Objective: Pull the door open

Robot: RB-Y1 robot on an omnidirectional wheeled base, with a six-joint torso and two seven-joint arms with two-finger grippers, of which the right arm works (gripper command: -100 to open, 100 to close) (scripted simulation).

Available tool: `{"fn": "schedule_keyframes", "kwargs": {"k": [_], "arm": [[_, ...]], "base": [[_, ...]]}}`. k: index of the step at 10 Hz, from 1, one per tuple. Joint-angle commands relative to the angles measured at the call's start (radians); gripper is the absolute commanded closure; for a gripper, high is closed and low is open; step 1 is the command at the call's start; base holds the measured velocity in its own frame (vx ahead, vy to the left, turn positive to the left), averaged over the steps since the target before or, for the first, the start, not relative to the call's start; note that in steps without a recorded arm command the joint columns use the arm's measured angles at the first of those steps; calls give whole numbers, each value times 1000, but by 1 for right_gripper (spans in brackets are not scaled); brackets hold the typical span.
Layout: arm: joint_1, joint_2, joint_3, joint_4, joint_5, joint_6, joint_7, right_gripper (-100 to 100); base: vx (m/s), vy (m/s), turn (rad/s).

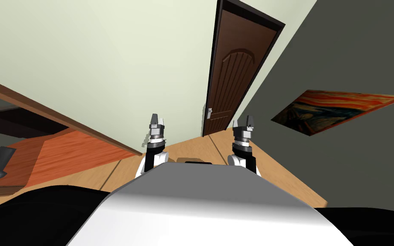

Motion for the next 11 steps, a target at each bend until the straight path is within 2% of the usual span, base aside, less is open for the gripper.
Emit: {"fn": "schedule_keyframes", "kwargs": {"k": [1,5,11], "arm": [[-15,-12,-3,37,25,1,27,-100],[-46,-35,-8,113,75,3,82,-100],[-101,-72,-18,244,162,6,178,-100]], "base": [[76,-109,58],[142,-1,28],[91,-24,34]]}}
